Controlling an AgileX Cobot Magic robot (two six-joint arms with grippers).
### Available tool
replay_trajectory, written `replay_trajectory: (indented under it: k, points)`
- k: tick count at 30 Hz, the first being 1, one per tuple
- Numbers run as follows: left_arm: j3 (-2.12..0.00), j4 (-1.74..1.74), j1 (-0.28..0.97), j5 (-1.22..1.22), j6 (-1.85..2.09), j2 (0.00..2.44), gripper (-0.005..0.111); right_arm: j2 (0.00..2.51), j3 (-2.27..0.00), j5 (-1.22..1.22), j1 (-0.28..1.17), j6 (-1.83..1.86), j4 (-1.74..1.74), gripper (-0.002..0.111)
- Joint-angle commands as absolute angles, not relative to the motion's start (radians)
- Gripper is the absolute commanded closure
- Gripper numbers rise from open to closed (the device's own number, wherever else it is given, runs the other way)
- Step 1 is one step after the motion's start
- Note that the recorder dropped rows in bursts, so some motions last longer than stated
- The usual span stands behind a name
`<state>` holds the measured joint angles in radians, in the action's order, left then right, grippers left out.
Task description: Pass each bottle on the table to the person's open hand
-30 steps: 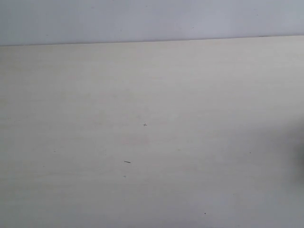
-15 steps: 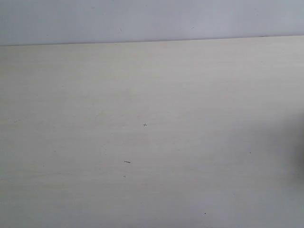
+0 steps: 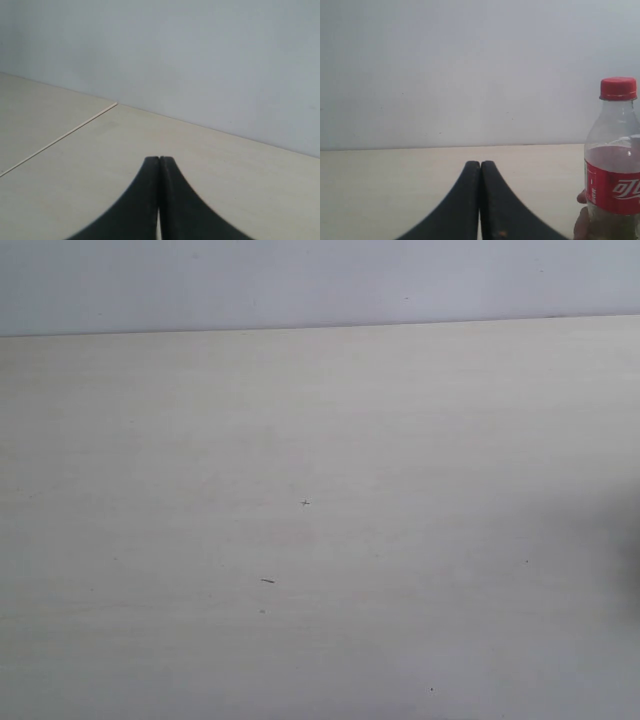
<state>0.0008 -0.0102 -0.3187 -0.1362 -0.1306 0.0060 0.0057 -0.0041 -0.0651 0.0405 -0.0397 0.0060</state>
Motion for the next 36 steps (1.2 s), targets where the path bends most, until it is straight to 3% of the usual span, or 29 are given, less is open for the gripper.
replay_trajectory:
  k: [1,11,36]
  points:
    - [0.0,-0.012,-0.315,-0.137,-0.128,0.0,0.107,0.0,0.0,-0.057,0.035,-0.037,0.0,0.108]
    - [0.0,-0.057,-0.164,-0.137,-0.109,0.0,0.107,0.0,0.0,-0.057,0.035,-0.037,0.0,0.108]
    - [0.0,-0.07,-0.175,-0.137,-0.108,0.0,0.107,0.0,0.0,-0.057,0.035,-0.037,0.0,0.108]
